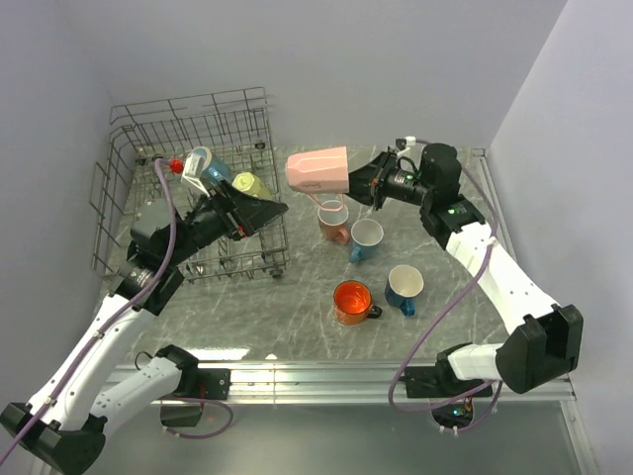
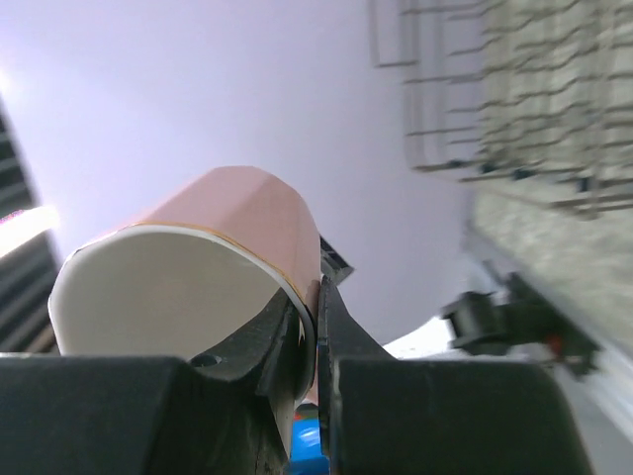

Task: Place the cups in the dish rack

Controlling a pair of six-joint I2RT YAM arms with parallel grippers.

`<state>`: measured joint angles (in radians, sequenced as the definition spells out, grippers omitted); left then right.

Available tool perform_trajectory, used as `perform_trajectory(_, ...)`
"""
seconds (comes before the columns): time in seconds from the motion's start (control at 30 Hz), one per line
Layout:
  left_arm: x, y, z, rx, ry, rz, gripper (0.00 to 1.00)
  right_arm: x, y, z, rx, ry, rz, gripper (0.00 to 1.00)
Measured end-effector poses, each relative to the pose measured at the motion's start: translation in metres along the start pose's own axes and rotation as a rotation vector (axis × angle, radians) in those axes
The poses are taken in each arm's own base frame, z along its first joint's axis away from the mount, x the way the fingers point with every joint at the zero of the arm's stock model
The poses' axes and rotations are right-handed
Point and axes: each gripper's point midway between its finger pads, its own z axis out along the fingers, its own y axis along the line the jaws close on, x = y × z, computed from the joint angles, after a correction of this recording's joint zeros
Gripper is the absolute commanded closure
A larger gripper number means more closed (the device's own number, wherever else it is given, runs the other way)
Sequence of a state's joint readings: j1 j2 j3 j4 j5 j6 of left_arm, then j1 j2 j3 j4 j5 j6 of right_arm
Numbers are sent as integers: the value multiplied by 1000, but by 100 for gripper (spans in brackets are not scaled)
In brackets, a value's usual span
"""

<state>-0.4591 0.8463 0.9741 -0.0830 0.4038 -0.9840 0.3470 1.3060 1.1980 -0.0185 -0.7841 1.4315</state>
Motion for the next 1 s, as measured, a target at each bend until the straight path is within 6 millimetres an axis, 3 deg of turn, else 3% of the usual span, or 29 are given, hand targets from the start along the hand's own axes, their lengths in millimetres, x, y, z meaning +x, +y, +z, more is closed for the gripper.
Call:
perform_trajectory(0.17, 4, -16, 5, 61, -1, 8, 3, 16, 4, 9, -92, 61, 117, 100)
perform_trajectory(0.37, 23, -18, 21, 47, 41, 5, 6, 49, 33, 19, -201, 176, 156, 100)
perform_trajectory(0.57, 21, -17, 29, 2, 8, 23, 21, 74, 52, 28, -259, 261, 162, 100)
perform_trajectory(0.8, 6, -30, 26, 5, -37, 50, 48, 75, 48, 35, -254, 251, 184, 100)
perform_trajectory(0.87, 2, -36, 25, 14, -46, 57, 51, 73, 46, 37, -251, 245, 193, 100)
perform_trajectory(0.93, -1, -39, 24, 16, -52, 60, 63, 74, 43, 38, -244, 245, 209, 100)
perform_trajectory(1.0, -1, -37, 23, 8, -54, 71, 87, 73, 45, 39, -251, 241, 223, 100)
